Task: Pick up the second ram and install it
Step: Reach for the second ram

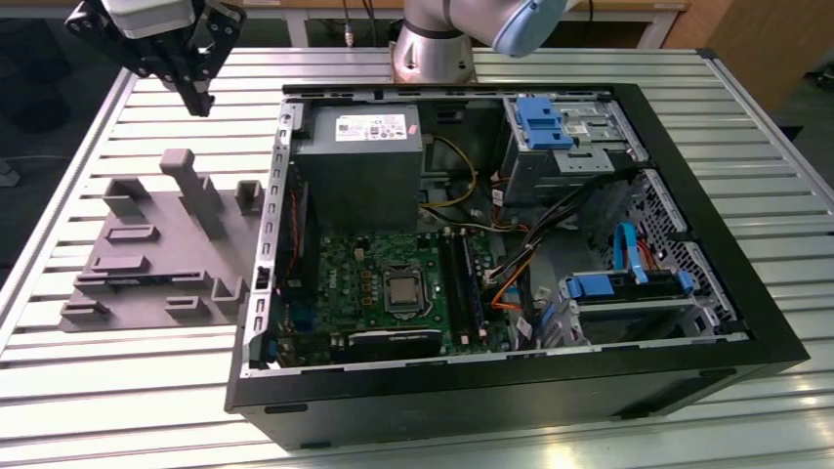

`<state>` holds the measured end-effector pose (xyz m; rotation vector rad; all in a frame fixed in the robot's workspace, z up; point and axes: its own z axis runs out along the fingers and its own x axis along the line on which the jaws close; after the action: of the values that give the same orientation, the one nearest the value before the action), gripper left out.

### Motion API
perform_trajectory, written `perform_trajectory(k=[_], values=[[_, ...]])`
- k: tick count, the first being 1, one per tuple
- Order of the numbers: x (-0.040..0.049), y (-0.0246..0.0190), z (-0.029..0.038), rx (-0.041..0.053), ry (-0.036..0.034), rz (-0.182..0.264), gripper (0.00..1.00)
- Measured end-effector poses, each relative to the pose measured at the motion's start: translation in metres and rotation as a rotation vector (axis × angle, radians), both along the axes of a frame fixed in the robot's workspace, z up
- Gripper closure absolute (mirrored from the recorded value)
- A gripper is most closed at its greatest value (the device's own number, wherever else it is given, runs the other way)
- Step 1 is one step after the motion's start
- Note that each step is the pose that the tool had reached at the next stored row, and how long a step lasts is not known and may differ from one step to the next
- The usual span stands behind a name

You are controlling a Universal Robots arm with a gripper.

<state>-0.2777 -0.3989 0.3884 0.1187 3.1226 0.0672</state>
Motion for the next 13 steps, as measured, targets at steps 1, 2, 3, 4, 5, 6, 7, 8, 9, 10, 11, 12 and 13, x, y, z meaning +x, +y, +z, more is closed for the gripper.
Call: perform_trajectory(k=[1,2,3,4,5,6,7,8,9,10,11,12,13], values=[[-0.0015,0.0,-0.0001,0.0,0.0,0.0,0.89],[-0.003,0.0,-0.0001,0.0,0.0002,0.0,0.89],[-0.0045,0.0,-0.0001,0.0,0.0003,0.0,0.89],[-0.0061,0.0,-0.0001,0.0,0.0004,0.0,0.89],[-0.0077,0.0,-0.0002,0.0001,0.0004,0.0,0.89],[-0.0094,0.0,-0.0002,0.0,0.0005,0.0,0.89],[-0.011,0.0,-0.0002,0.0,0.0006,0.0,0.89],[-0.0128,0.0,-0.0002,0.0001,0.0006,0.0,0.89],[-0.0145,0.0,-0.0002,0.0,0.0008,0.0,0.89],[-0.0161,0.0,-0.0003,0.0,0.0008,0.0,0.89],[-0.0179,0.0,-0.0003,0.0001,0.0009,0.0,0.89],[-0.0195,0.0,-0.0003,0.0,0.001,0.0,0.89],[-0.0211,0.0,-0.0003,0.0,0.0011,0.0,0.89]])
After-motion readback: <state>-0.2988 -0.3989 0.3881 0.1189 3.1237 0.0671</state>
